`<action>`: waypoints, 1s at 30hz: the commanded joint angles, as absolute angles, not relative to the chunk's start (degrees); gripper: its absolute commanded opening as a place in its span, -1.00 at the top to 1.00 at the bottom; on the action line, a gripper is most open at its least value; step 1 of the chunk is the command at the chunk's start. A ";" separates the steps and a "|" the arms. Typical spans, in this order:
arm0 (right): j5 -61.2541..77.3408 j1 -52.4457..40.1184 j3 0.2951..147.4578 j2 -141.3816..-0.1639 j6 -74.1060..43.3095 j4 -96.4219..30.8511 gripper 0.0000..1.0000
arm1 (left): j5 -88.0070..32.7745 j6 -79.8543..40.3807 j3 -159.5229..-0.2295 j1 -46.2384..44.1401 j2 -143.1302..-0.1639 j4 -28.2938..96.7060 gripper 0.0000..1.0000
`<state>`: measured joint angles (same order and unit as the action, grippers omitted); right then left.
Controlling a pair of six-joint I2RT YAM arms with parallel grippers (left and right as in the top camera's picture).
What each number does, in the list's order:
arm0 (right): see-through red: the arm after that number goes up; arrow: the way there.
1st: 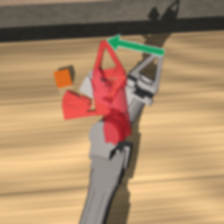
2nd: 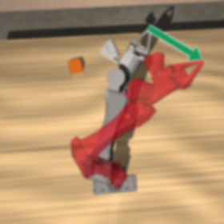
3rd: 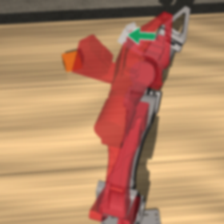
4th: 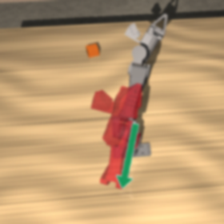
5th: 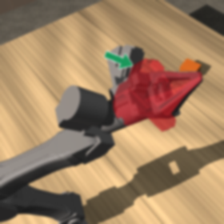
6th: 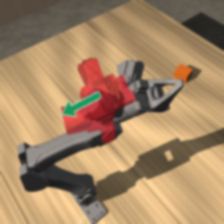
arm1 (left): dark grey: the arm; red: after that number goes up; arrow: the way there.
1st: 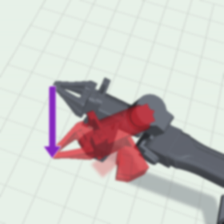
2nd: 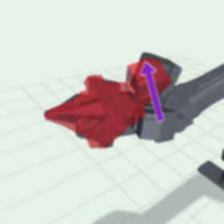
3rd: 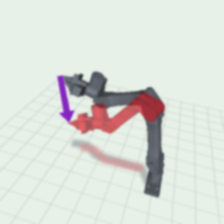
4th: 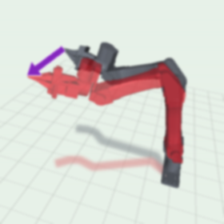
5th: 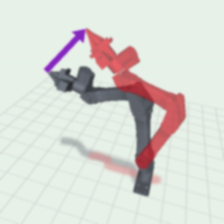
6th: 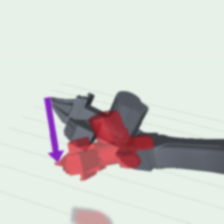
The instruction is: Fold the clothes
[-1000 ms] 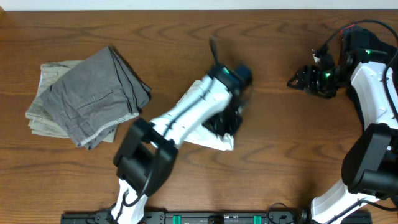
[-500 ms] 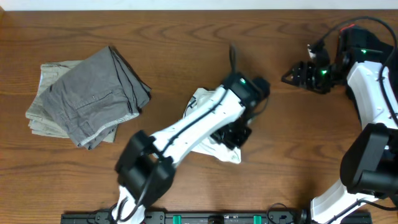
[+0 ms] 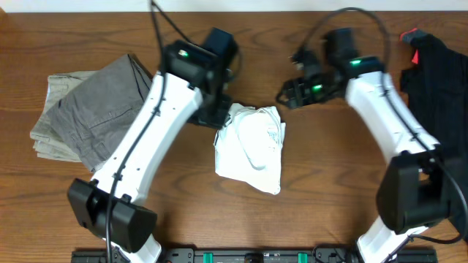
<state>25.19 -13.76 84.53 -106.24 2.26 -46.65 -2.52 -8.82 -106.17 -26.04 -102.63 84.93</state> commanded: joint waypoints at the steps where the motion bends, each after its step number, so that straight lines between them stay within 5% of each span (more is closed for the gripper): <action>1: 12.58 -18.68 84.53 -106.83 -0.16 -45.89 -0.29 | -1.45 -9.15 -106.69 -22.87 -102.54 85.23 0.02; 9: 8.51 -24.45 84.53 -112.71 -2.04 -45.60 0.02 | -1.45 -9.10 -106.69 -20.69 -102.54 85.30 0.02; 15: 8.56 -23.99 84.58 -114.37 -3.22 -44.77 0.75 | -1.45 -9.10 -106.69 -20.69 -102.54 85.27 0.02; 18: 8.19 -22.31 84.66 -112.20 -3.86 -43.77 0.89 | -1.45 -9.10 -106.69 -20.69 -102.54 85.27 0.01; 25: 5.82 -14.61 84.64 -109.01 -4.27 -43.94 0.97 | -1.45 -9.10 -106.69 -20.69 -102.54 85.25 -0.01; 30: 6.24 -11.55 84.64 -109.40 -4.23 -46.74 0.70 | -1.45 -9.10 -106.69 -20.69 -102.54 85.23 -0.02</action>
